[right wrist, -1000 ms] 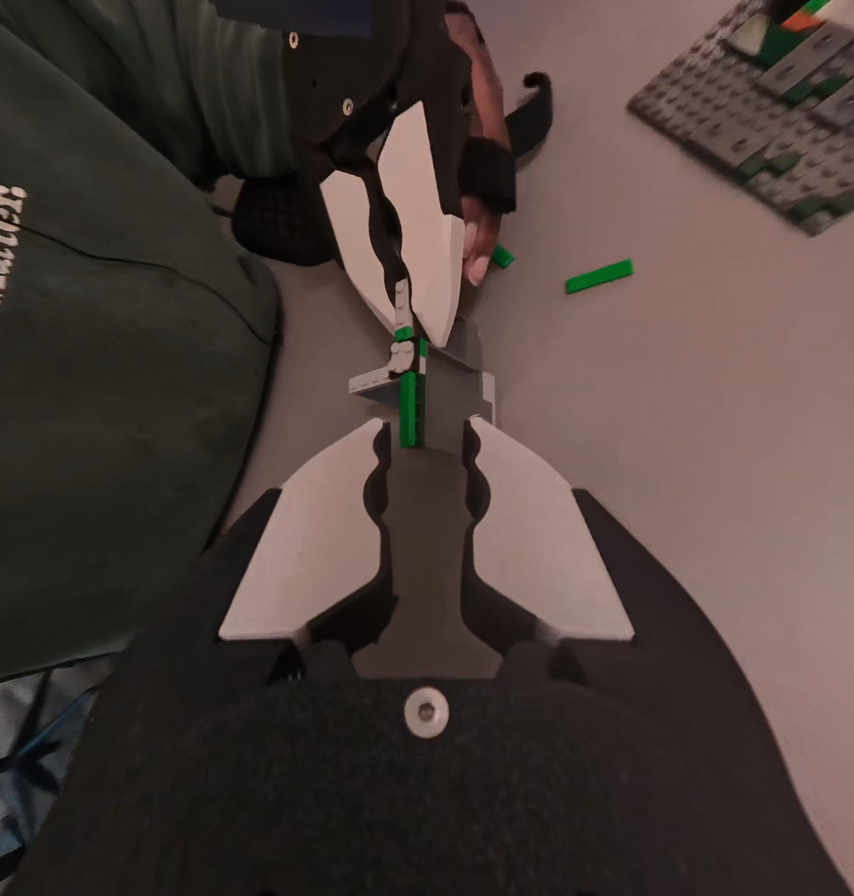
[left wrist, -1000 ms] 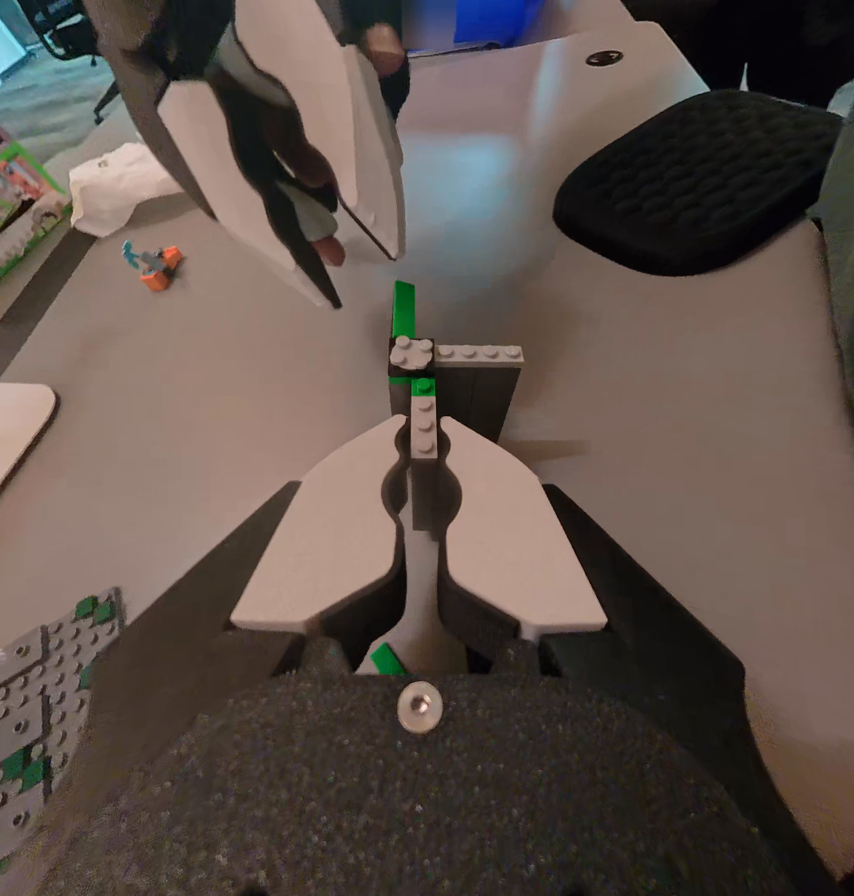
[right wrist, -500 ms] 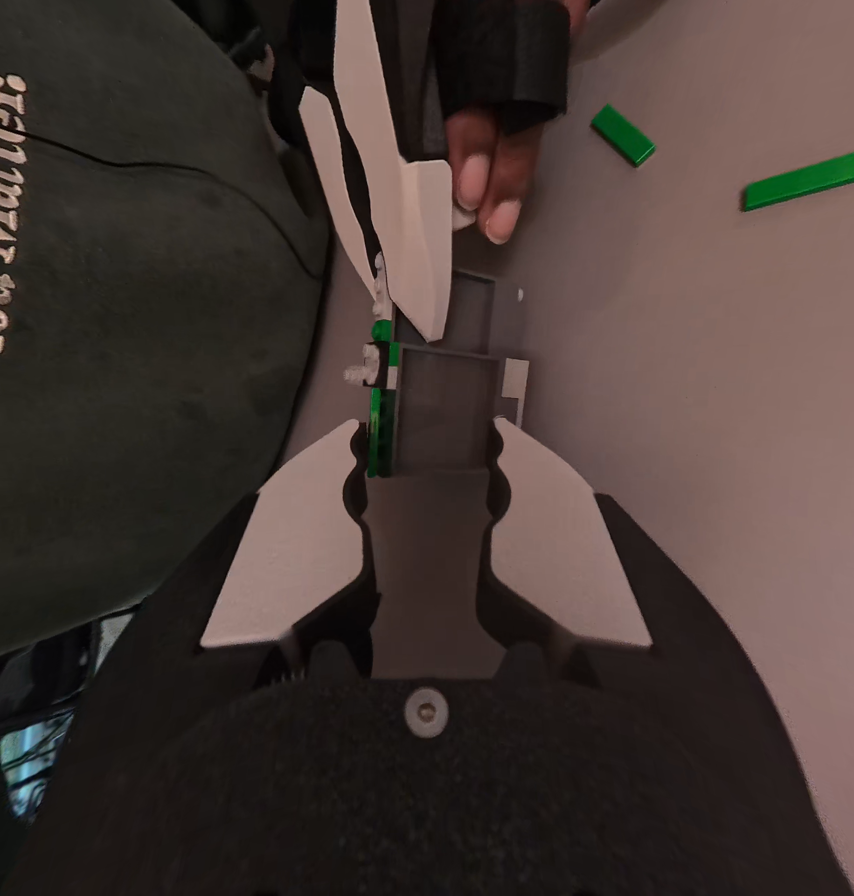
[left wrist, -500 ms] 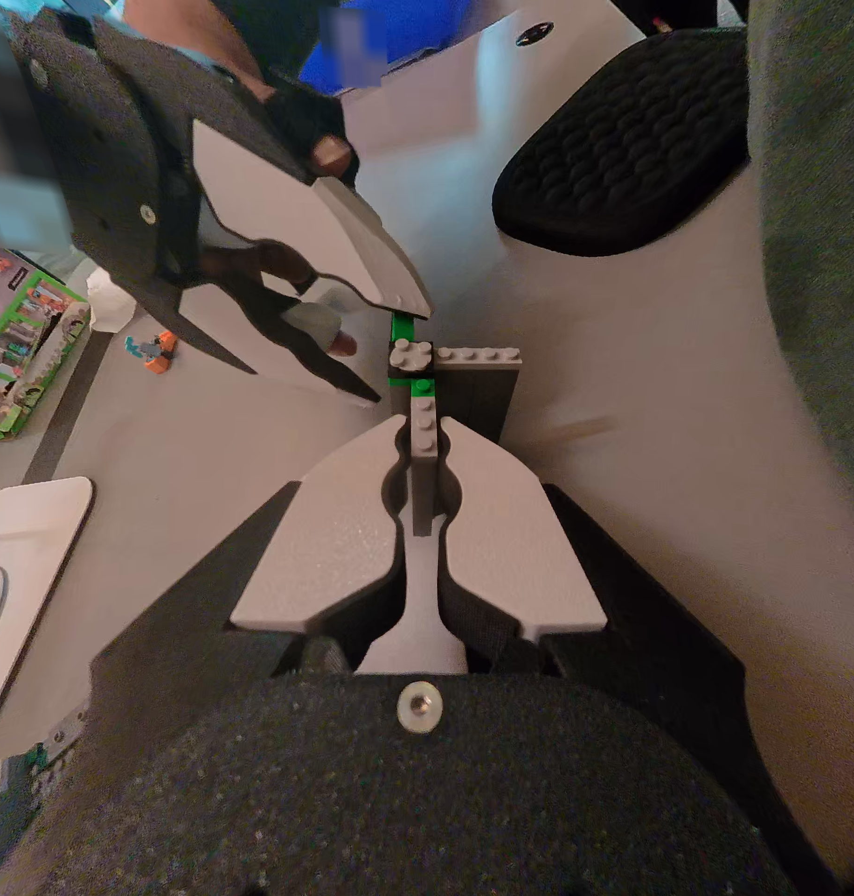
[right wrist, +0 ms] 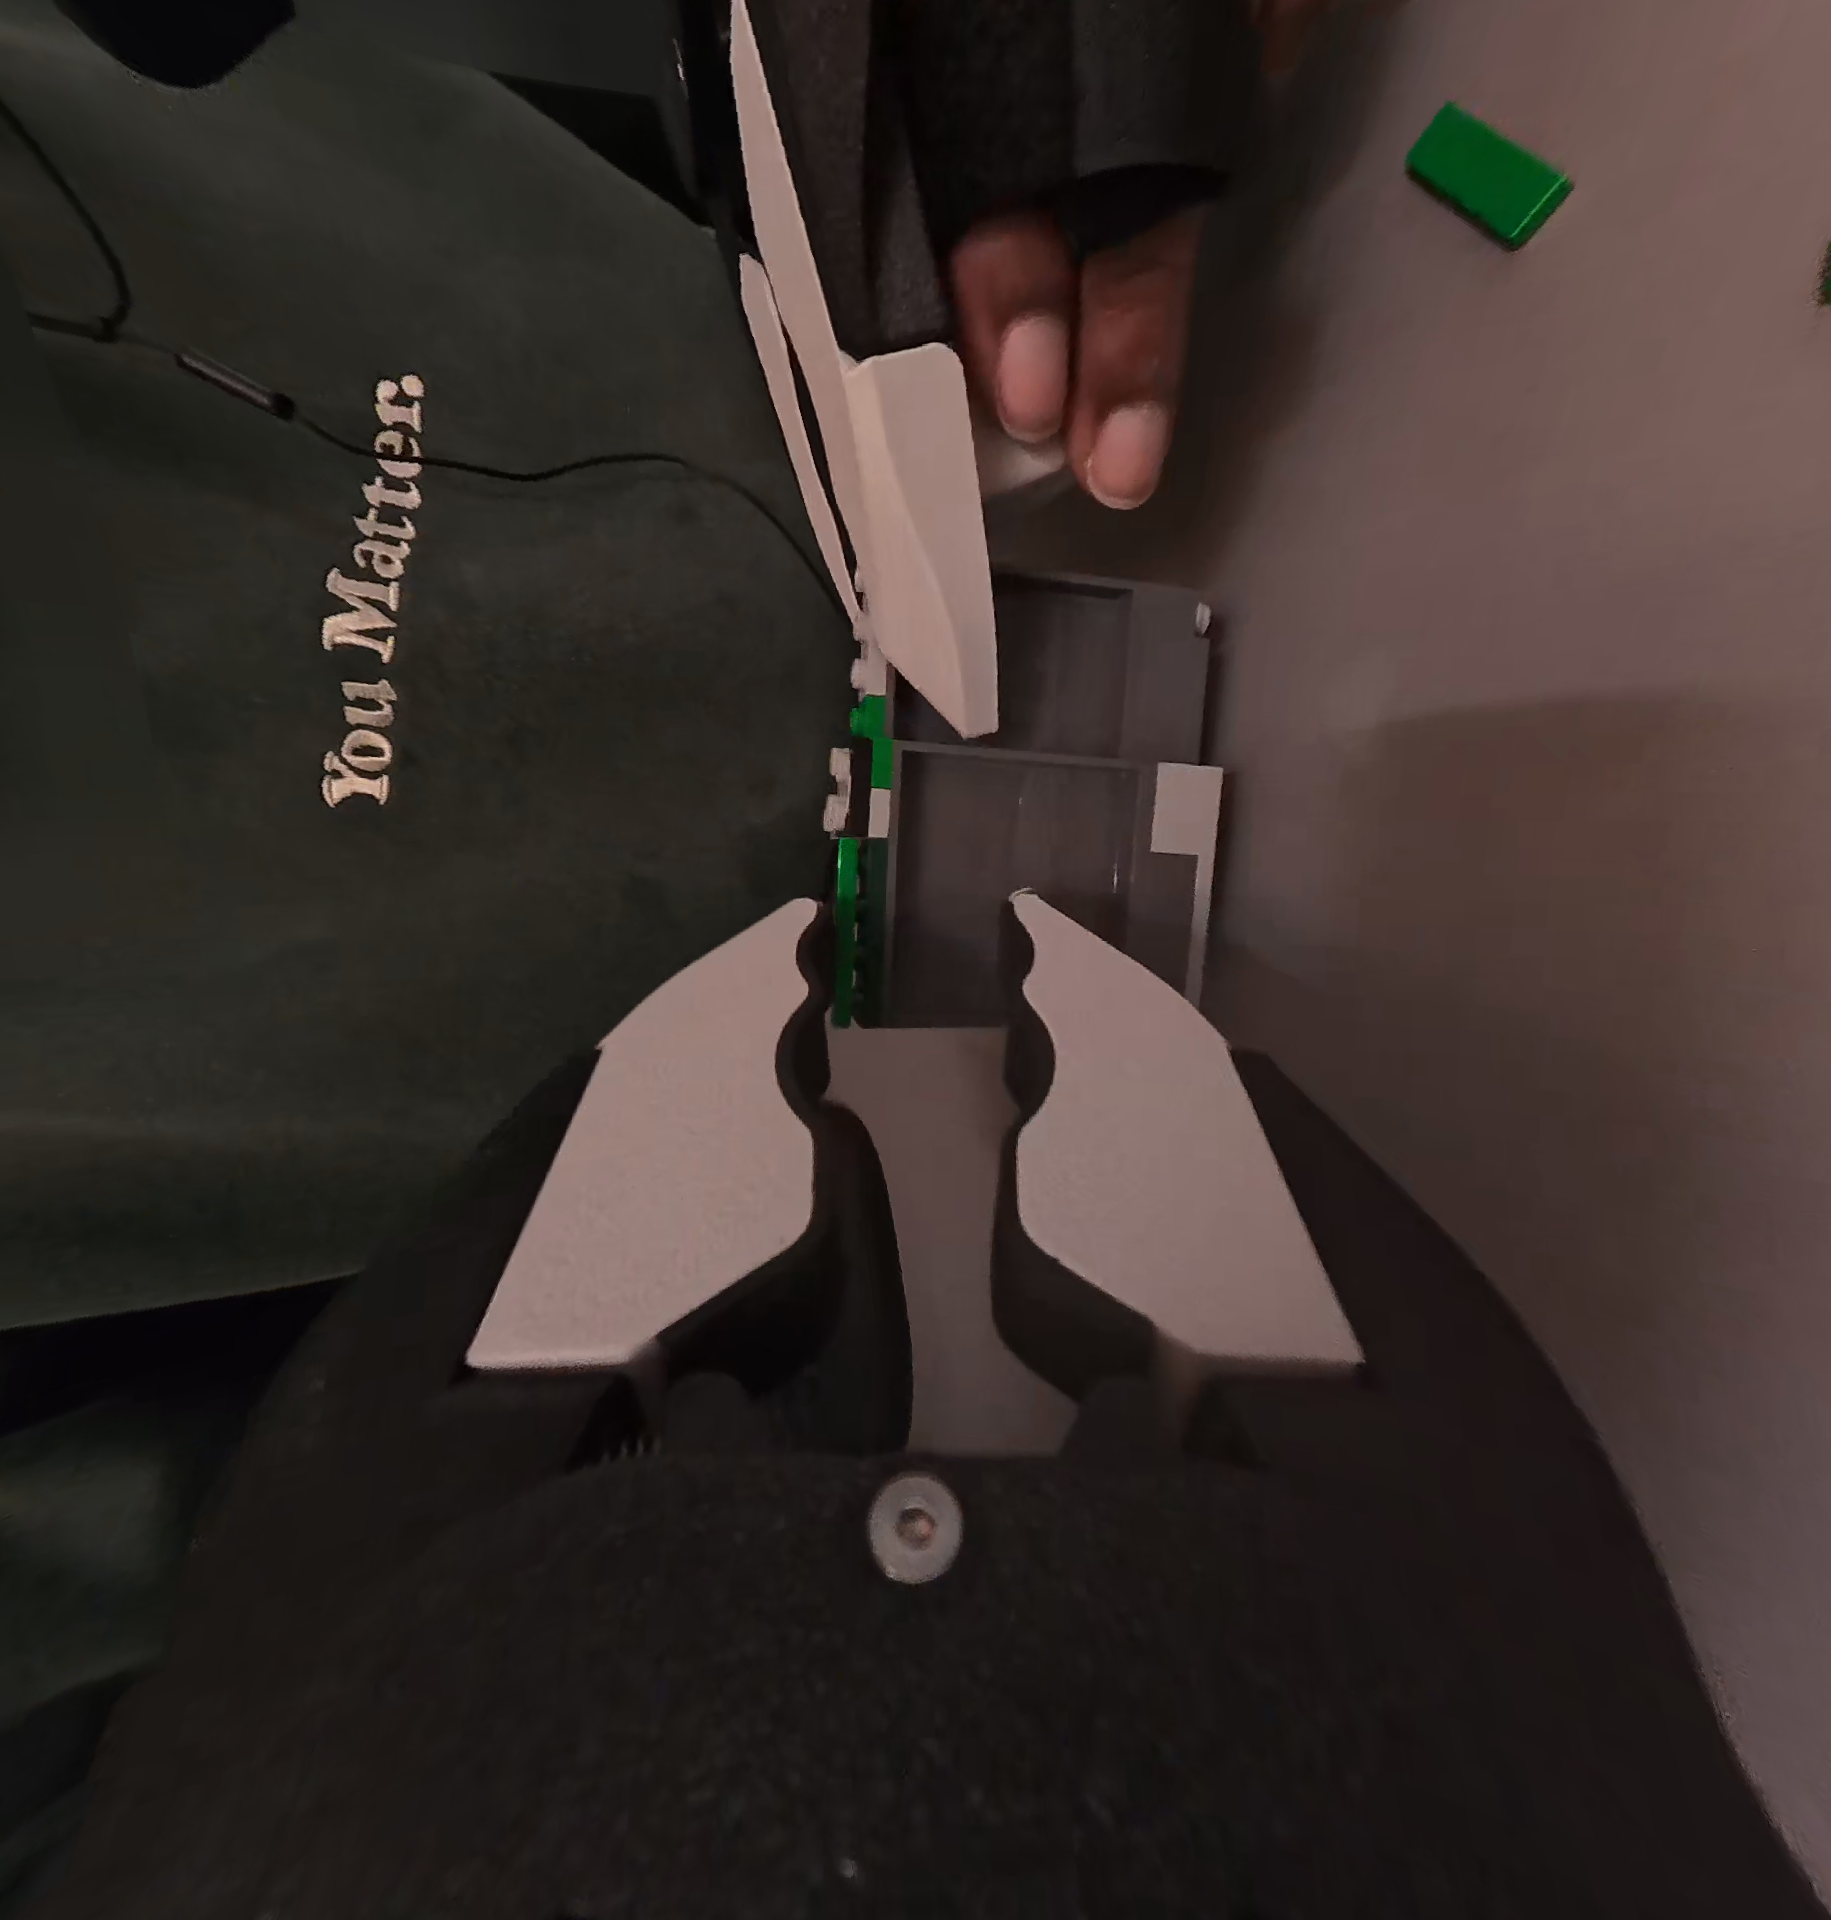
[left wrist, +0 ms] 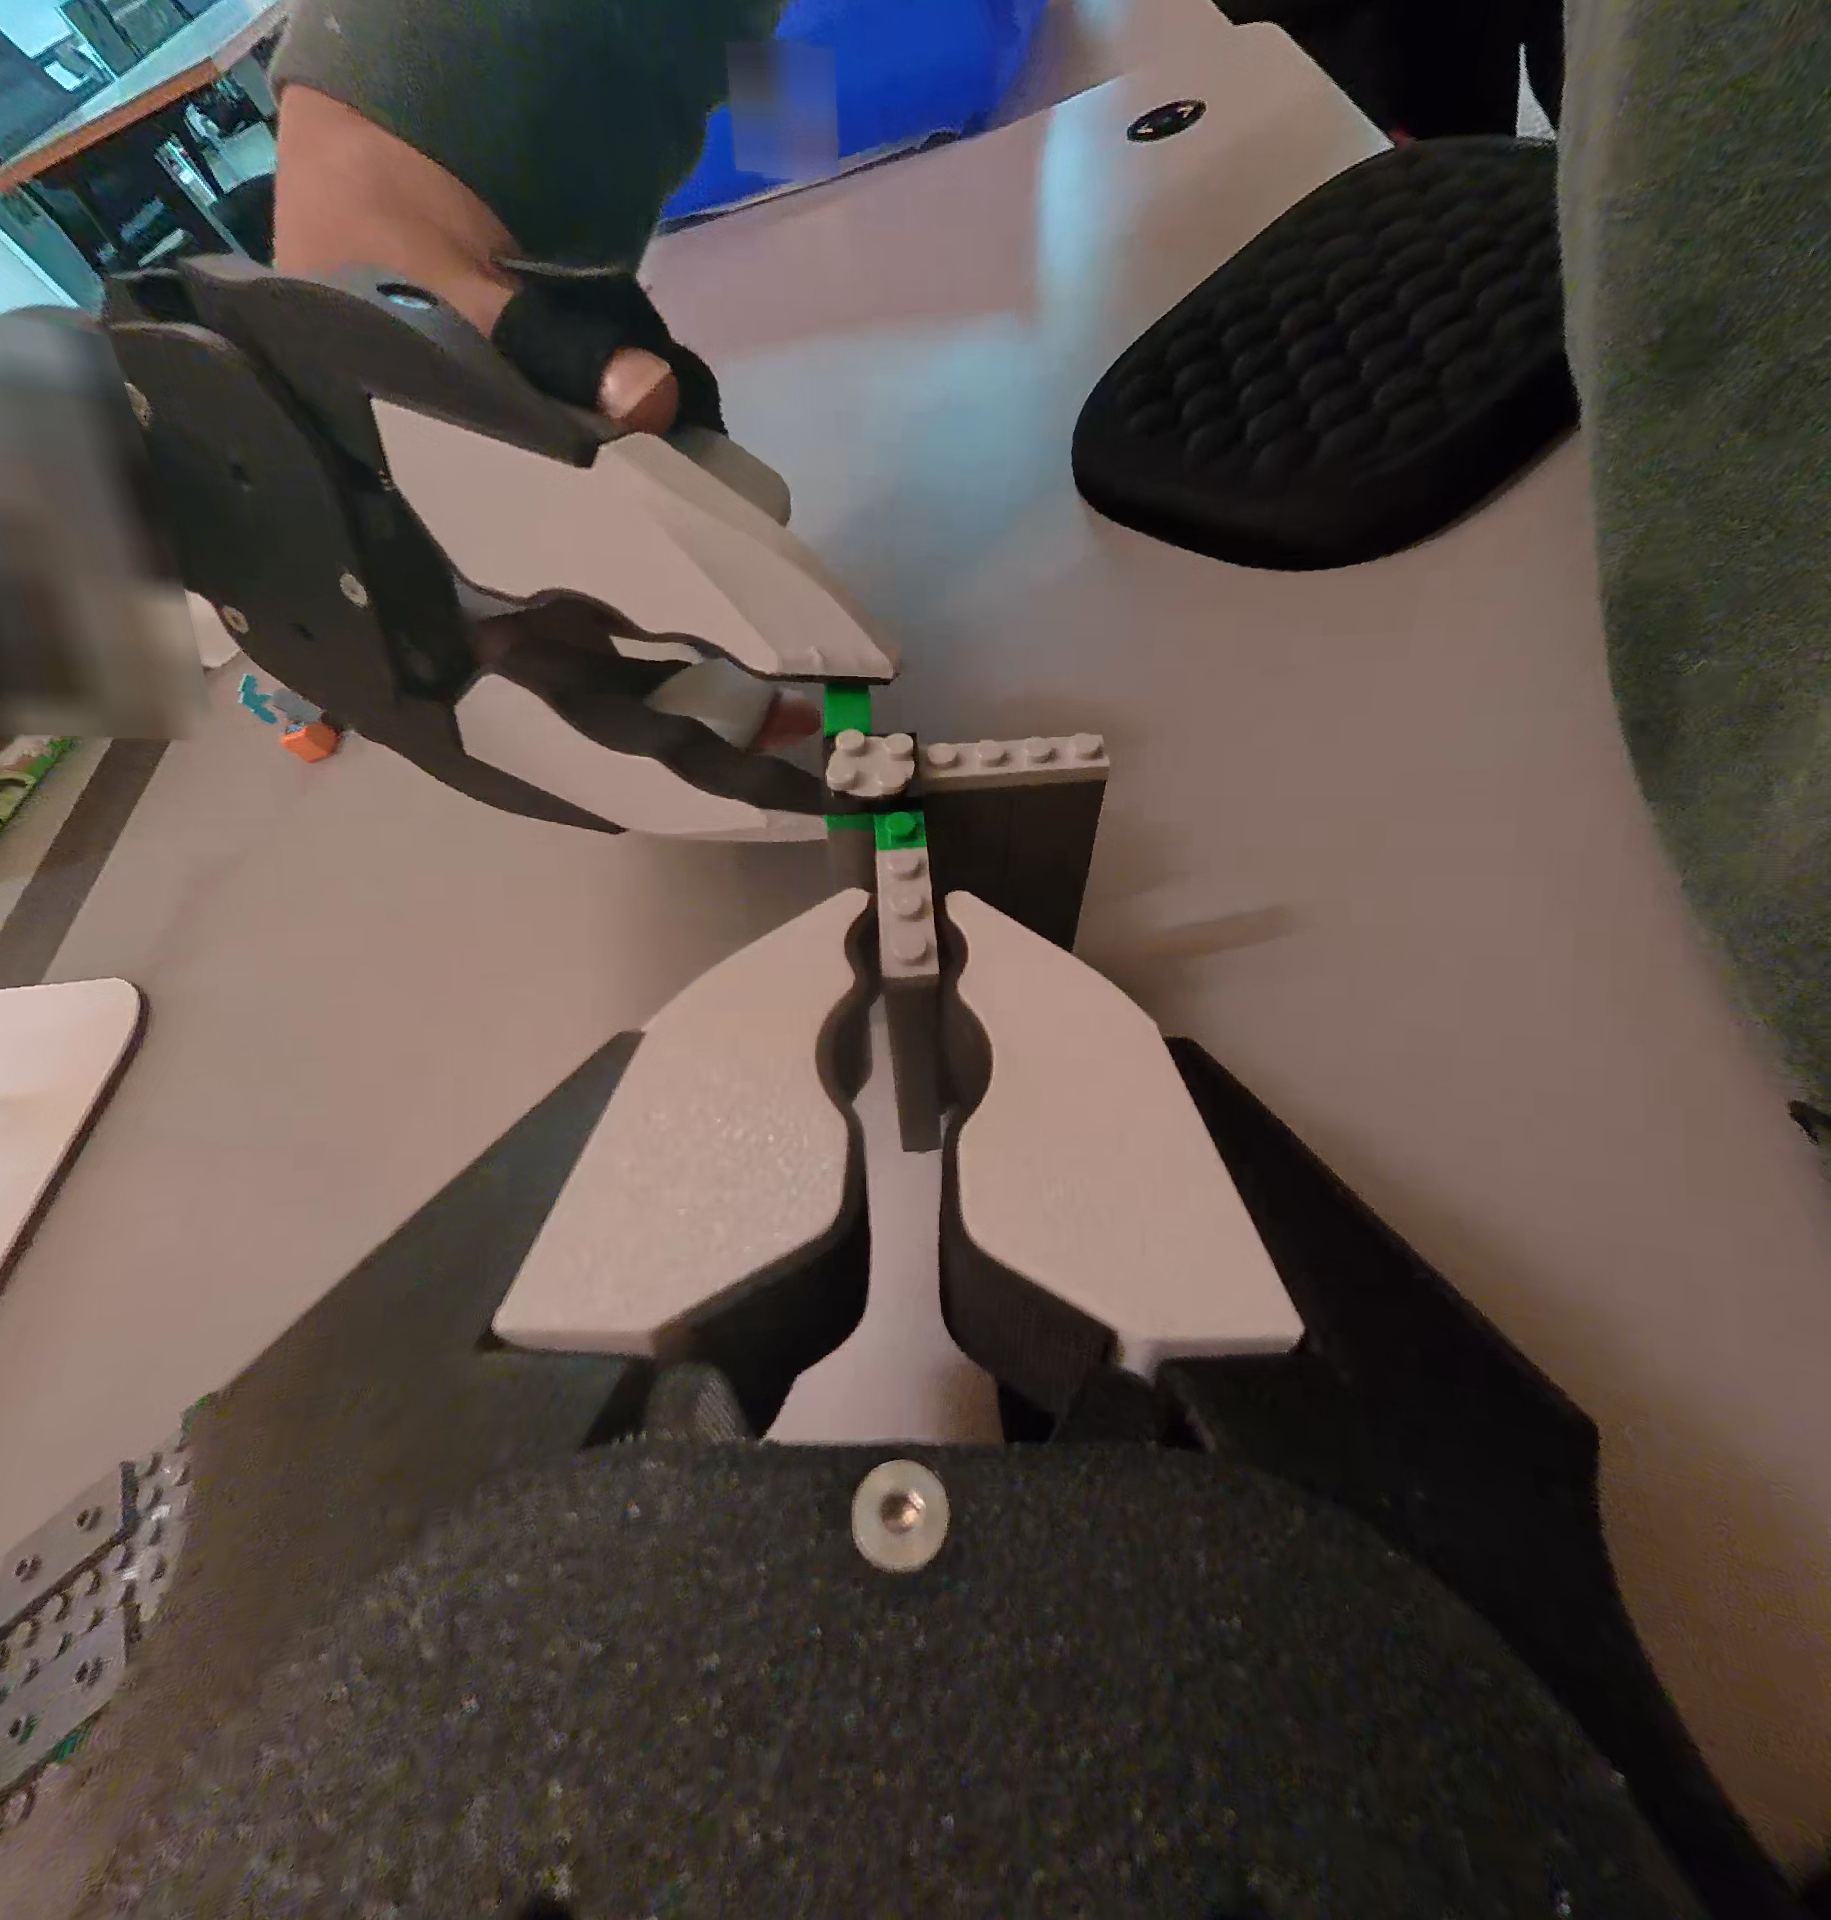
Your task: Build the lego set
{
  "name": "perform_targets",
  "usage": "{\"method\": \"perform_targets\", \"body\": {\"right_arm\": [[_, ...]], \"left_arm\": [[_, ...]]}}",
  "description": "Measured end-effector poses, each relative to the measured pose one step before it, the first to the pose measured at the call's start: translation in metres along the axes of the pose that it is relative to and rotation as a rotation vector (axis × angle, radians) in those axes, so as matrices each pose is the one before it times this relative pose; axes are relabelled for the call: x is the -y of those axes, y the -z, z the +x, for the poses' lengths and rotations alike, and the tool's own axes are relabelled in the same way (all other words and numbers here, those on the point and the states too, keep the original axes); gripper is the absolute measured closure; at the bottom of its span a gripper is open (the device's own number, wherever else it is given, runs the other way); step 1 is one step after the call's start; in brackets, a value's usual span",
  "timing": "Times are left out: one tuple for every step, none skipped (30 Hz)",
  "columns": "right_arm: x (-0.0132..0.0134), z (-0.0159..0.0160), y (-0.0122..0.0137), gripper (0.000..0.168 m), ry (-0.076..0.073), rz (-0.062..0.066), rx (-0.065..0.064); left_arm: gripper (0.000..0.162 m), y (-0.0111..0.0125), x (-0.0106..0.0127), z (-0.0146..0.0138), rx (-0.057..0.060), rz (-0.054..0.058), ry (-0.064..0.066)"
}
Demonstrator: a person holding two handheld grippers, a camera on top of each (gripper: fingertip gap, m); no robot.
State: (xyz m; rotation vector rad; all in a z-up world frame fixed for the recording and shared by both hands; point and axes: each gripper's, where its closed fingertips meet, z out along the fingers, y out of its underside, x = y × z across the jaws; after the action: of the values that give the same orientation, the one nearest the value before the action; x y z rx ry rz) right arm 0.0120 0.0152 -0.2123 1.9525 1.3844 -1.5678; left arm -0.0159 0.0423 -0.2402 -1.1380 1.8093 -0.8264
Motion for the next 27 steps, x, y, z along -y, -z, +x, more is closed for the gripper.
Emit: {"method": "perform_targets", "body": {"right_arm": [[0.00022, -0.00047, 0.00019, 0.139, -0.0095, 0.0032, 0.0159], [-0.0001, -0.00173, 0.00002, 0.139, -0.0111, 0.0016, 0.025], [-0.00038, -0.0015, -0.00019, 0.139, -0.0176, -0.0008, 0.0252], [-0.00028, -0.00074, -0.0001, 0.139, -0.0192, -0.0012, 0.0214], [0.00007, -0.00006, 0.00029, 0.138, -0.0153, -0.0003, 0.0165], [0.00012, 0.00016, 0.00023, 0.138, -0.0051, -0.0004, 0.0093], [0.00067, 0.0007, 0.00016, 0.138, 0.0064, 0.0002, -0.0034], [0.00101, 0.00023, 0.00008, 0.138, 0.0106, 0.0005, -0.0078], [0.00071, -0.00041, -0.00003, 0.139, 0.0095, -0.0009, -0.0066], [0.00054, -0.00078, -0.00021, 0.14, 0.0095, -0.0006, -0.0048], [-0.00003, -0.00051, -0.00016, 0.141, 0.0079, -0.0038, -0.0052], [0.00001, -0.0002, 0.00003, 0.139, 0.0067, -0.005, -0.0075], [0.00113, 0.00089, 0.00058, 0.139, 0.0091, 0.0018, -0.0139], [0.00205, 0.00094, 0.00141, 0.139, 0.0081, 0.0077, -0.0128], [0.00178, -0.0015, 0.00119, 0.139, 0.006, 0.0061, 0.0031], [0.00131, -0.00157, 0.0014, 0.139, 0.0062, 0.0025, 0.0027], [0.00122, -0.00061, 0.00196, 0.138, 0.0084, 0.0014, -0.0063], [0.00192, -0.00045, 0.00284, 0.137, 0.0132, 0.0051, -0.0116], [0.00347, 0.00011, 0.00385, 0.137, 0.02, 0.0149, -0.024], [0.00481, 0.00095, 0.00453, 0.138, 0.0285, 0.0239, -0.0366], [0.00389, 0.00184, 0.00418, 0.139, 0.037, 0.0184, -0.0563], [0.00253, 0.00208, 0.00297, 0.14, 0.0519, 0.0131, -0.0709], [0.00219, 0.0011, 0.00178, 0.141, 0.0577, 0.0158, -0.0732], [0.00086, 0.00142, 0.00065, 0.143, 0.0535, 0.0098, -0.0816], [0.00005, 0.00096, -0.0001, 0.144, 0.0567, 0.0082, -0.0842], [-0.00145, -0.00016, -0.00077, 0.146, 0.0558, 0.0018, -0.0809], [-0.00194, -0.00086, -0.00091, 0.148, 0.0505, -0.0014, -0.0752]], "left_arm": [[0.154, 0.00014, -0.00021, -0.00003, -0.0022, 0.0025, 0.0057], [0.154, 0.0, 0.0004, 0.00053, -0.0049, 0.0055, 0.0083], [0.155, 0.00026, 0.00007, -0.0002, -0.0043, 0.0028, 0.002], [0.155, -0.00019, 0.0002, 0.00033, -0.0016, 0.002, 0.0001], [0.155, -0.00003, -0.00019, -0.00009, -0.0021, 0.0007, 0.007], [0.155, 0.00009, -0.00034, -0.00031, -0.0011, 0.0008, 0.0106], [0.154, 0.00002, -0.00054, -0.00061, -0.0001, -0.0023, 0.0113], [0.154, 0.00022, -0.00032, 0.0, -0.0014, -0.0014, 0.0069], [0.154, 0.00011, -0.0002, 0.0, -0.0018, 0.0019, 0.0075], [0.155, -0.00006, -0.0002, -0.00011, -0.0019, 0.003, 0.0098], [0.155, -0.00014, -0.00055, 0.00001, -0.0031, -0.0003, 0.0148], [0.155, -0.00043, -0.00046, 0.00022, -0.0073, -0.0013, 0.0162], [0.155, -0.00008, -0.00046, 0.00048, -0.006, 0.0003, 0.016], [0.155, -0.00014, -0.00043, 0.00007, -0.0072, 0.0013, 0.0164], [0.155, 0.00017, -0.00073, -0.00021, -0.008, 0.0012, 0.0167], [0.155, -0.00052, -0.00165, -0.00185, -0.0072, 0.0012, 0.0215], [0.155, 0.00005, -0.00059, -0.00057, -0.0064, 0.0005, 0.0247], [0.155, 0.00003, -0.00051, -0.00032, -0.0075, 0.0013, 0.0232], [0.155, -0.00024, -0.001, -0.0012, -0.0042, 0.0, 0.0185], [0.155, 0.00013, -0.00041, -0.00023, -0.002, -0.0005, 0.0137], [0.155, 0.00017, -0.00023, -0.00006, 0.0001, -0.0002, 0.0071], [0.154, -0.0002, -0.00037, -0.00013, 0.0013, -0.0024, 0.0072], [0.154, -0.00006, -0.00022, 0.0001, -0.0019, -0.0012, 0.0111], [0.155, 0.00009, -0.00056, -0.00103, -0.0041, 0.0009, 0.0126], [0.155, 0.00022, -0.00002, -0.00033, -0.0012, -0.0003, 0.0114], [0.155, 0.0001, -0.00006, -0.00059, 0.0024, -0.0014, 0.0063], [0.155, 0.00011, -0.00021, -0.00019, 0.0012, -0.0017, 0.0053]]}}
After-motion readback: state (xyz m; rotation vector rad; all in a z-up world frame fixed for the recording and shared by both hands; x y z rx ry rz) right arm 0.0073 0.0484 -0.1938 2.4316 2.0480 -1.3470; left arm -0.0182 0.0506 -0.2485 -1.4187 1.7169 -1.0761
